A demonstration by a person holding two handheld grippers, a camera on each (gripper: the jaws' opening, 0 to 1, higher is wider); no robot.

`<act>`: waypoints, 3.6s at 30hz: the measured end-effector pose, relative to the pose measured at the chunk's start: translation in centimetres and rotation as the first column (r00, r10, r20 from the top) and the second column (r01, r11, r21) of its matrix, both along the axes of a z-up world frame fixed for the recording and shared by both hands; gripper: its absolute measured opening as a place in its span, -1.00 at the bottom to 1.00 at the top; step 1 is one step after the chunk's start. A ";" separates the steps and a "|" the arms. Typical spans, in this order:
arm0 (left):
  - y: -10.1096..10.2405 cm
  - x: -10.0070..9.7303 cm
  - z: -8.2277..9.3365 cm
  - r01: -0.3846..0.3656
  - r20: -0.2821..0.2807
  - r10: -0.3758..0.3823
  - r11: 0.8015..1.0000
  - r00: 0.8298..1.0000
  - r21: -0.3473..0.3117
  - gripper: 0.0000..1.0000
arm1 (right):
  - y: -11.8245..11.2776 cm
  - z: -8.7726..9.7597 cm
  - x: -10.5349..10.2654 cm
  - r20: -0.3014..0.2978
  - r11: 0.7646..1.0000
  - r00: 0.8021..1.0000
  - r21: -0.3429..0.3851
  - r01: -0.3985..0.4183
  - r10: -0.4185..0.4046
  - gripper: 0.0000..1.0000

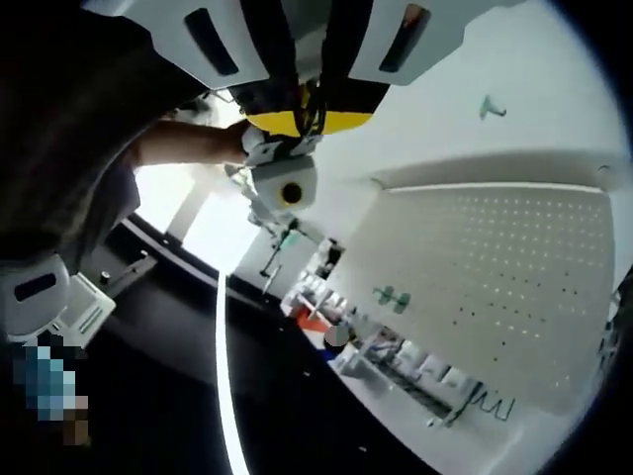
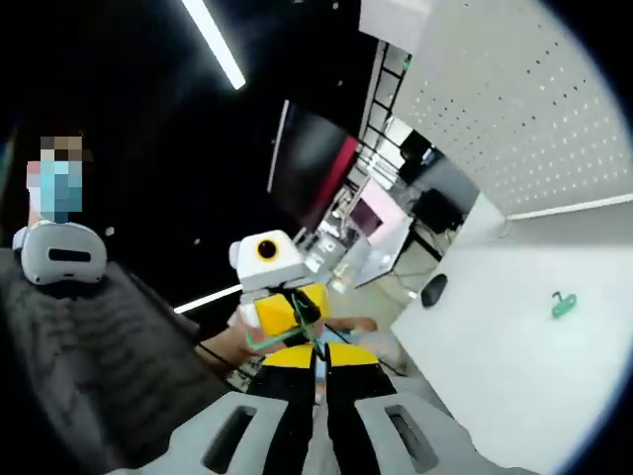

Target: Insert the hook assembly into the mounting plate slot until the hook locks in place.

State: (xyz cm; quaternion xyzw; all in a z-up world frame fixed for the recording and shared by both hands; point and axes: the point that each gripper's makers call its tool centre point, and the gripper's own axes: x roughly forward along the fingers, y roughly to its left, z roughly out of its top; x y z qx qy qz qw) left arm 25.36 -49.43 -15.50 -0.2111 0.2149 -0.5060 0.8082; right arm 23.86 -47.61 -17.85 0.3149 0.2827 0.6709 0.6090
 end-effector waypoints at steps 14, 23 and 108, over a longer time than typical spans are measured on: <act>-0.4 0.2 -1.2 0.027 -0.065 -0.024 0.999 0.998 0.044 -0.95 | 0.2 -0.9 -0.5 0.125 0.999 0.992 -0.033 -0.010 0.014 -0.93; 0.7 1.5 -3.8 -0.034 -0.081 0.048 0.986 0.996 0.166 -0.96 | -0.1 -3.3 1.3 0.185 0.986 0.983 -0.160 0.042 -0.012 -0.85; 1.2 4.3 -6.6 -0.280 -0.252 0.321 0.942 0.913 0.186 -0.93 | -0.7 -3.4 4.5 0.746 0.716 0.665 -0.480 0.506 0.030 -1.00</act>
